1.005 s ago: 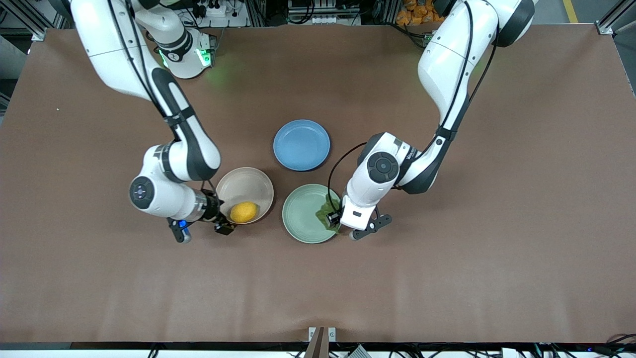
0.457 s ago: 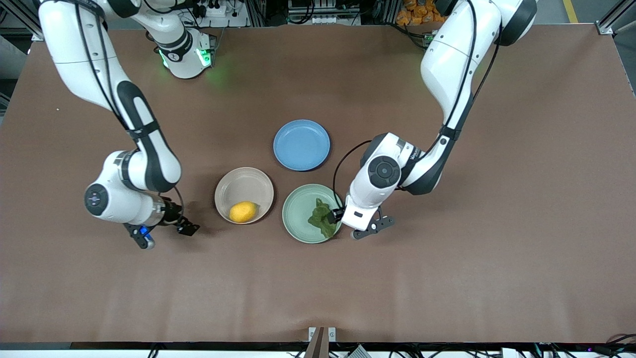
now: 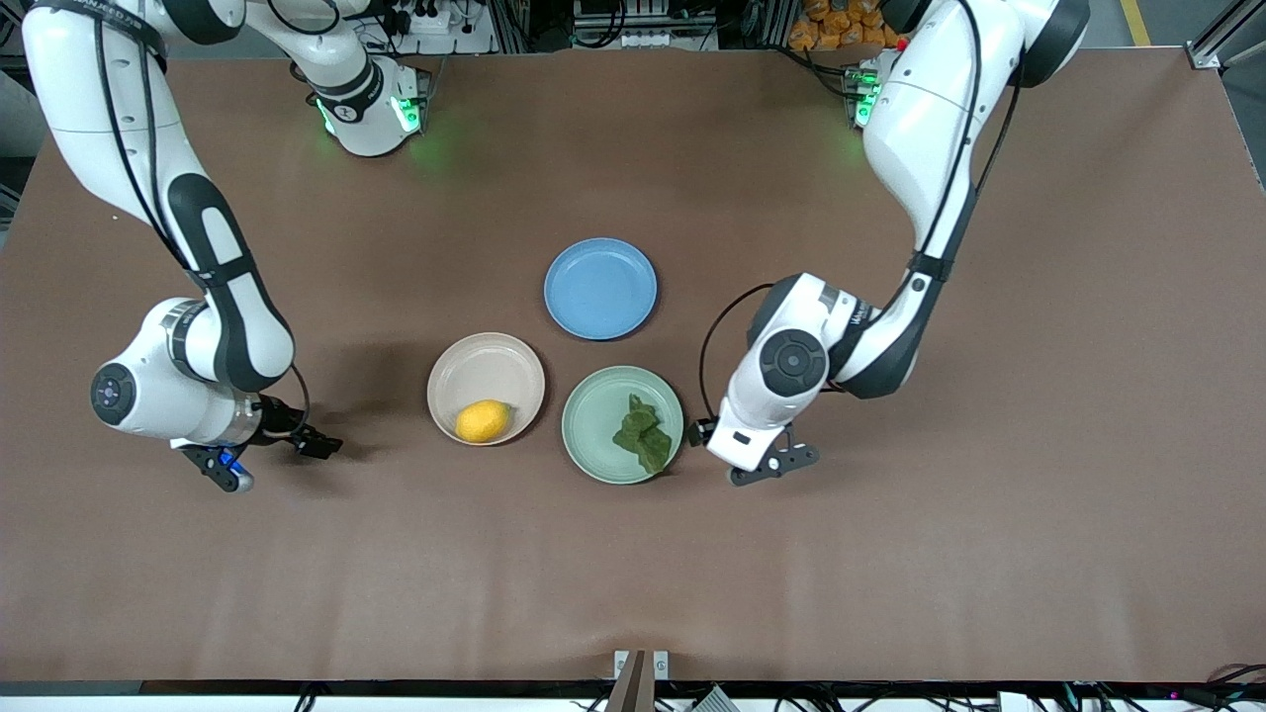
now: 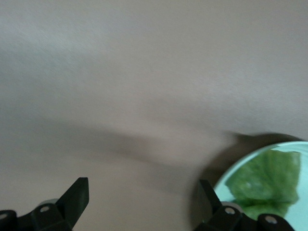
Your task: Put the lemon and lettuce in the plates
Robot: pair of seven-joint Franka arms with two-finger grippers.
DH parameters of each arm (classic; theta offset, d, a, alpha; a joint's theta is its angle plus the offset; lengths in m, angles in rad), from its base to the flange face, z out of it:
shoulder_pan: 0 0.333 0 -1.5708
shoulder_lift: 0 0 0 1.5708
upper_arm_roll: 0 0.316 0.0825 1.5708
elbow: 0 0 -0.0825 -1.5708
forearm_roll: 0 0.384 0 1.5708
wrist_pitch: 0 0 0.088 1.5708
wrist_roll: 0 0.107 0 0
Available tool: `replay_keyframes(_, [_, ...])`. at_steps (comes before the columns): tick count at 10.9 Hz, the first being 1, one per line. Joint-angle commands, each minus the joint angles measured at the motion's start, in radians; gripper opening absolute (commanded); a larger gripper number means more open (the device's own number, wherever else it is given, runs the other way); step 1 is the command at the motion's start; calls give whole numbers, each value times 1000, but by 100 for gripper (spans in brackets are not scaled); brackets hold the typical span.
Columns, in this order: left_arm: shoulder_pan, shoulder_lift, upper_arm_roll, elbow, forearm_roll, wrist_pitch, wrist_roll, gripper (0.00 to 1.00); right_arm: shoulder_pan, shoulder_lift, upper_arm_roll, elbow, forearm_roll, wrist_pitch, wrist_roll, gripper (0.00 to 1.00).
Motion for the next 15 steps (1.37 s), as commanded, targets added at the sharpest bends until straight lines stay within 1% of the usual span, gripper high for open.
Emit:
replay_keyframes(1, [77,-37,-11,-10,23,-90,141,100,34,-35,14,-162,-25,228,-7,100])
replay_keyframes(2, [105,-49,-12,-11,23,-108,197,100,51,-47,14,-214,-25,302,-7,100])
replay_keyframes(3, [134,-55,-11,-11,27,-150,220,100,63,-70,14,-250,-23,331,-7,100])
replay_keyframes(4, [153,-66,-11,-11,55,-190,235,100,65,-104,14,-273,-23,324,-7,100])
replay_keyframes(6, [196,-81,-9,-11,106,-228,298,100,70,-164,14,-325,-23,322,-7,100])
replay_keyframes(9, [246,-110,-6,-13,107,-257,401,100,70,-248,14,-397,-37,319,-10,100])
replay_keyframes(10, [277,-132,-8,-17,106,-283,447,100,61,-283,14,-417,-41,299,-31,100])
replay_keyframes(12, [327,-176,-8,-36,104,-308,545,100,45,-352,13,-427,-41,192,-40,100])
replay_keyframes(15, [386,-267,-6,-120,104,-317,631,100,25,-472,13,-427,-41,5,-40,100])
